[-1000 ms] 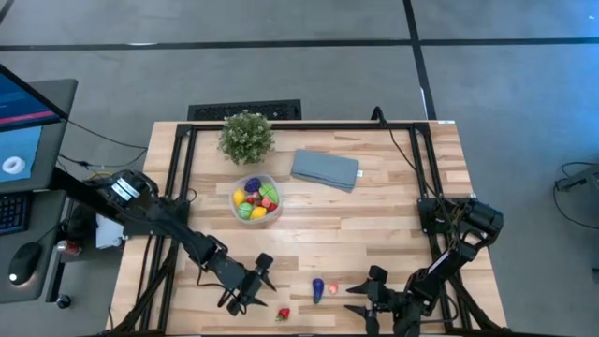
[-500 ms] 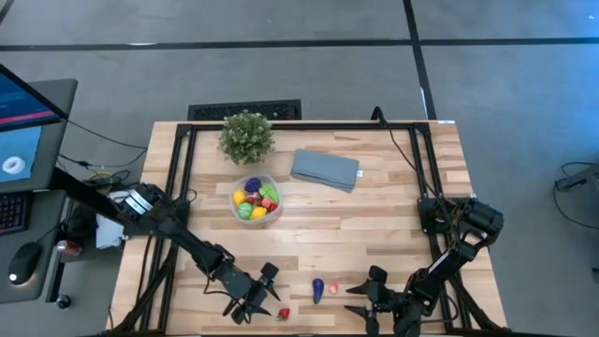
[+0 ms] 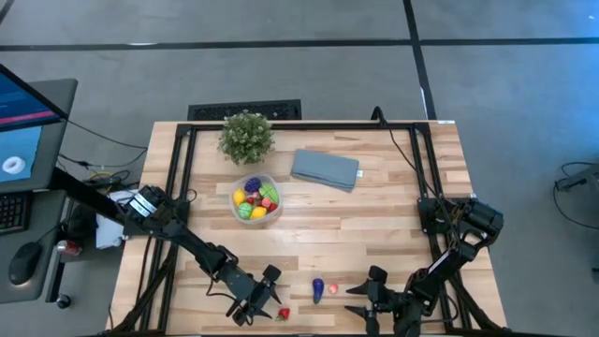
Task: Pick and placing Produce into tupperware
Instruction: Put the strawberry into the transparent bin
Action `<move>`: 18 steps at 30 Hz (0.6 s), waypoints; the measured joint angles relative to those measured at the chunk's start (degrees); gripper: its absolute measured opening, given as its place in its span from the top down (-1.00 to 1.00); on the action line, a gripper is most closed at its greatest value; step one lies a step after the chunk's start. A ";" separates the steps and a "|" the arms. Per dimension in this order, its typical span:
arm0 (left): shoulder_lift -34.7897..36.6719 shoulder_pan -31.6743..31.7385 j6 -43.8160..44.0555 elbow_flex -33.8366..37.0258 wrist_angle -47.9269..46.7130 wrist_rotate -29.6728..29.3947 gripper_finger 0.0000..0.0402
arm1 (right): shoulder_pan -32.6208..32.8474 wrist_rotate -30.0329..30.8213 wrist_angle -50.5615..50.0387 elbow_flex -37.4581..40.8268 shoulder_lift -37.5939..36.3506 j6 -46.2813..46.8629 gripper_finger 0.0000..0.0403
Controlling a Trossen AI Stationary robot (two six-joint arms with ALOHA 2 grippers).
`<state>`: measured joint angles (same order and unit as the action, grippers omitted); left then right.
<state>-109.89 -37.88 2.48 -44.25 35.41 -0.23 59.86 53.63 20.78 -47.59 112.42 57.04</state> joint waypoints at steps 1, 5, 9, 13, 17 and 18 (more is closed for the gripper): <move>0.00 0.01 0.07 0.00 0.15 -0.02 -0.06 | 0.00 0.00 0.00 0.00 0.00 0.00 -0.21; 0.00 0.04 0.22 0.00 0.17 -0.48 -0.09 | 0.00 0.00 0.06 -0.01 0.00 0.00 -0.21; 0.00 0.03 0.40 0.00 0.10 -0.48 -0.17 | 0.00 0.00 0.16 -0.01 0.00 0.00 -0.21; 0.00 0.03 0.41 0.02 0.36 -0.68 -0.25 | 0.00 0.00 0.30 0.00 0.00 -0.02 -0.21; 0.00 0.07 0.00 0.02 0.46 -1.48 -0.29 | 0.00 0.00 0.46 0.00 0.00 -0.02 -0.21; 0.00 0.07 -0.04 0.02 0.47 -1.53 -0.30 | 0.00 0.00 0.53 -0.02 0.00 -0.02 -0.21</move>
<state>-109.89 -37.80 2.44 -44.23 35.88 -1.76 59.86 53.63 21.31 -47.61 112.42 57.01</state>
